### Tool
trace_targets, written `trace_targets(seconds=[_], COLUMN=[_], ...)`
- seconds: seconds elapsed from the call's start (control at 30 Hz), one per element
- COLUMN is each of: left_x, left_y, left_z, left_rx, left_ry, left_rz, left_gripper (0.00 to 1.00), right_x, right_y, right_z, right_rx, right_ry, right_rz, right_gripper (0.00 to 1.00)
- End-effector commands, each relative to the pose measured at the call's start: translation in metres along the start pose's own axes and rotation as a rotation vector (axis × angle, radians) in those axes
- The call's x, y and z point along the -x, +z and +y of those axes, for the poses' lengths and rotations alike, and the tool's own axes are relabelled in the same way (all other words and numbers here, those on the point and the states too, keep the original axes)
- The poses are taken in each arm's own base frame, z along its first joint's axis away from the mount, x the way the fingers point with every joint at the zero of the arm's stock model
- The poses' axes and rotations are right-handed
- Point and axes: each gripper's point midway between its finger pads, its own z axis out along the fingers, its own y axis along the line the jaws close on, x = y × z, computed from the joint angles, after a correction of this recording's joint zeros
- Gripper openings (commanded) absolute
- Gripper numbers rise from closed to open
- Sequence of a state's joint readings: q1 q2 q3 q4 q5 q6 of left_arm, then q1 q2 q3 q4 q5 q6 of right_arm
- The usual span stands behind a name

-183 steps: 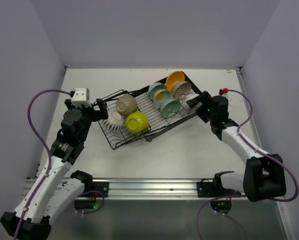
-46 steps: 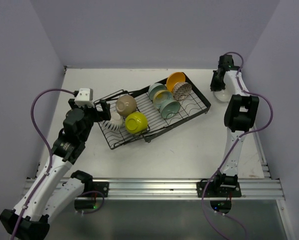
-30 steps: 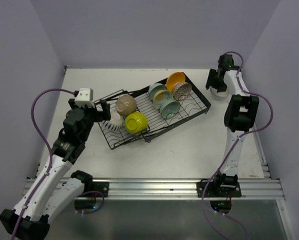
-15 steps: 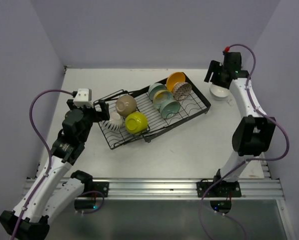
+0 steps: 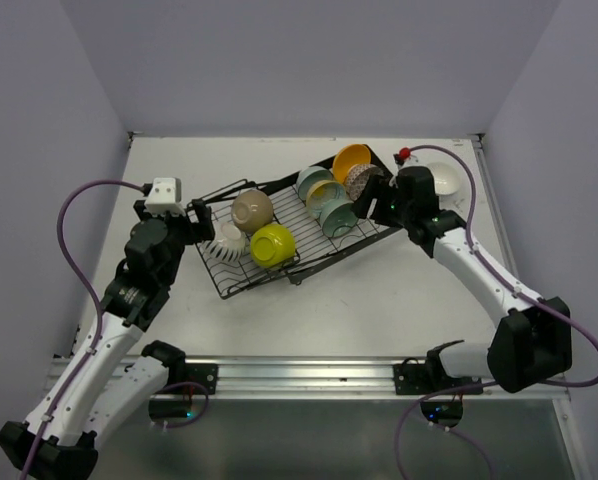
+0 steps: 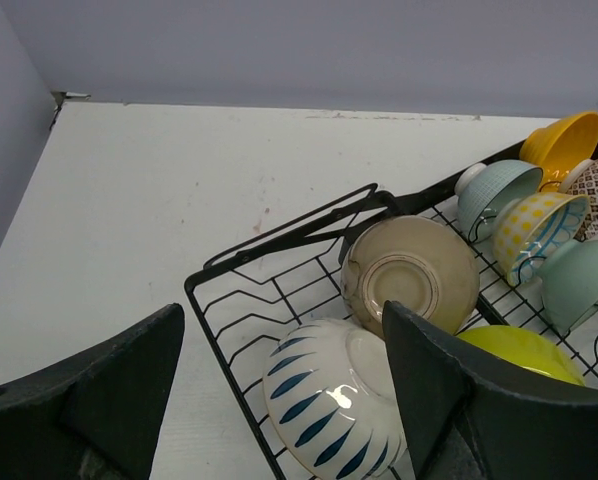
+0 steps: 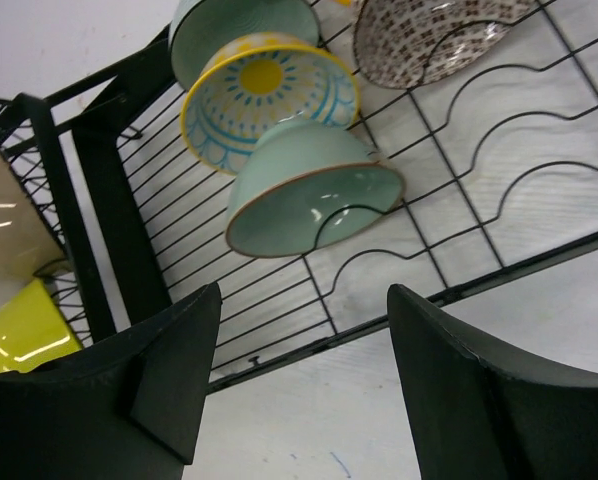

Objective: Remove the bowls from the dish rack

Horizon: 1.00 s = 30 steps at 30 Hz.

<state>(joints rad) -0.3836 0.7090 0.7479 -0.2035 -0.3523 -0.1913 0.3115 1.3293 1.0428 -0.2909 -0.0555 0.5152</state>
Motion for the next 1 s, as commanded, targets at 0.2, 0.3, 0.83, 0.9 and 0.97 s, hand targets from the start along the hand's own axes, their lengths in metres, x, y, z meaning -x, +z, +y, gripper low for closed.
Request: trace_targets(seconds=[0.2, 0.3, 0.83, 0.9, 0.97], left_x=[0.013, 0.013, 0.015, 0.014, 0.015], left_y=[-0.003, -0.003, -0.006, -0.005, -0.006], left_z=[-0.003, -0.005, -0.007, -0.007, -0.008], left_rx=[-0.005, -0.008, -0.009, -0.011, -0.014], left_ry=[-0.017, -0.016, -0.022, -0.021, -0.022], left_rz=[-0.038, -0.038, -0.048, -0.046, -0.047], left_gripper=[0.98, 1.00, 1.00, 1.00, 1.00], right_x=[-0.011, -0.016, -0.032, -0.037, -0.037], right_y=[0.020, 0.030, 0.083, 0.090, 0.095], right_z=[0.035, 0.040, 0.056, 0.053, 0.057], right_rx=[0.113, 0.124, 0.084, 0.068, 0.077], right_ry=[0.103, 0.136, 0.202, 0.222, 0.244], right_rz=[-0.055, -0.053, -0.057, -0.054, -0.062], right_gripper=[0.72, 0.72, 0.68, 0.67, 0.65])
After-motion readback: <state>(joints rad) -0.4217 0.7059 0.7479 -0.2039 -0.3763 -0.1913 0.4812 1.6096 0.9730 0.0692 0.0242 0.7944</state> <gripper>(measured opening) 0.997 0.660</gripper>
